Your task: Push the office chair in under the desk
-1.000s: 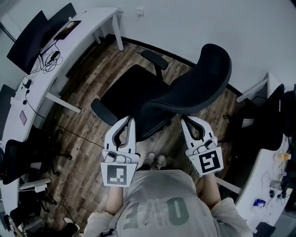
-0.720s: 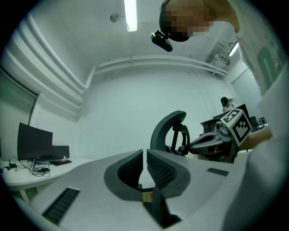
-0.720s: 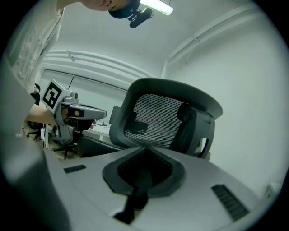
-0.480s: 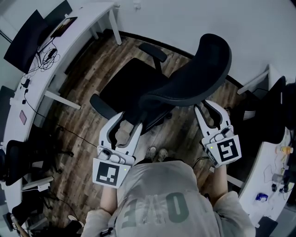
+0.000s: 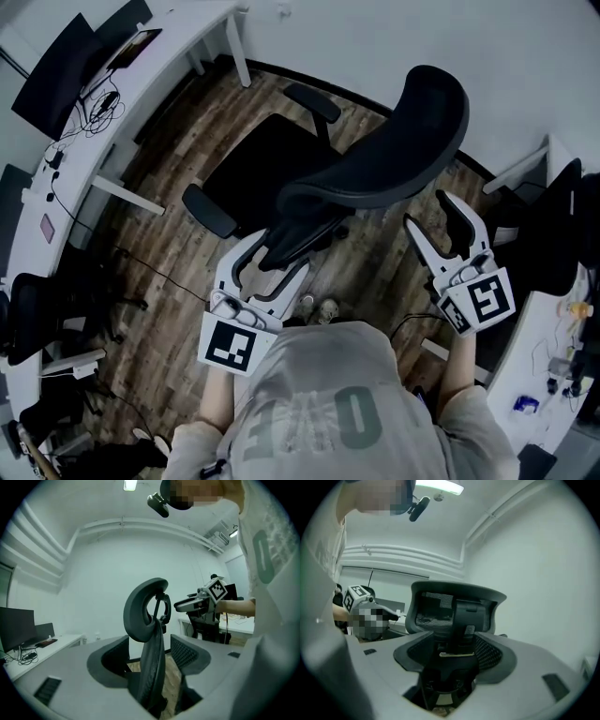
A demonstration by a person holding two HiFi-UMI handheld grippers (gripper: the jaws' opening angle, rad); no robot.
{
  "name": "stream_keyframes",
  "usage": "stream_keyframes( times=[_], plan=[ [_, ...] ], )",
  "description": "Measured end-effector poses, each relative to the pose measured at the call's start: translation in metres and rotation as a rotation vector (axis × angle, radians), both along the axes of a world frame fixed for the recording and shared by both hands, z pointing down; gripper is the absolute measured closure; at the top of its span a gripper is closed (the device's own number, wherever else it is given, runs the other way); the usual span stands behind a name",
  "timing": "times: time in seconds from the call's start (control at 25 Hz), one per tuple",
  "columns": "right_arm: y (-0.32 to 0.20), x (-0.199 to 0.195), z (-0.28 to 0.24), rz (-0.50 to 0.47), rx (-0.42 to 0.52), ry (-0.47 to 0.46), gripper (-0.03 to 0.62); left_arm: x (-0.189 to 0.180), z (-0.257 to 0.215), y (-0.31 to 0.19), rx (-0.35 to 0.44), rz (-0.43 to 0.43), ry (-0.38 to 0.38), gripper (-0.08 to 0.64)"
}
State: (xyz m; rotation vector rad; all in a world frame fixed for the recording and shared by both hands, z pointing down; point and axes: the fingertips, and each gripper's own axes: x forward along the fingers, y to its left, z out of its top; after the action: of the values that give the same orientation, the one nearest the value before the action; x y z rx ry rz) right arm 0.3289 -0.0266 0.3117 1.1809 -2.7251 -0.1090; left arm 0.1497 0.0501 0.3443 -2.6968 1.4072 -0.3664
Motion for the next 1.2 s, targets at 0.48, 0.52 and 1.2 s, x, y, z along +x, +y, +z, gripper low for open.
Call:
stream_keyframes(
  times=[0.48,0.52,1.2],
  plan=[
    [-0.038,0.002,-0.004,-0.033,-0.029,-0.048,0.314,0.009,0.044,-0.016,-0.107,-0.045,-0.099,0.310],
    [-0.040,0.001,-0.003,-0.029,-0.033,-0.042,0.311,0.009,0.045,-0.016,-0.110,-0.039,-0.100,0.319],
    [-0.057,-0.014,-0.001,-0.092,-0.084,-0.017,0.299,0.017,0.051,-0.014,-0.125,0.032,-0.130,0.416]
  ],
)
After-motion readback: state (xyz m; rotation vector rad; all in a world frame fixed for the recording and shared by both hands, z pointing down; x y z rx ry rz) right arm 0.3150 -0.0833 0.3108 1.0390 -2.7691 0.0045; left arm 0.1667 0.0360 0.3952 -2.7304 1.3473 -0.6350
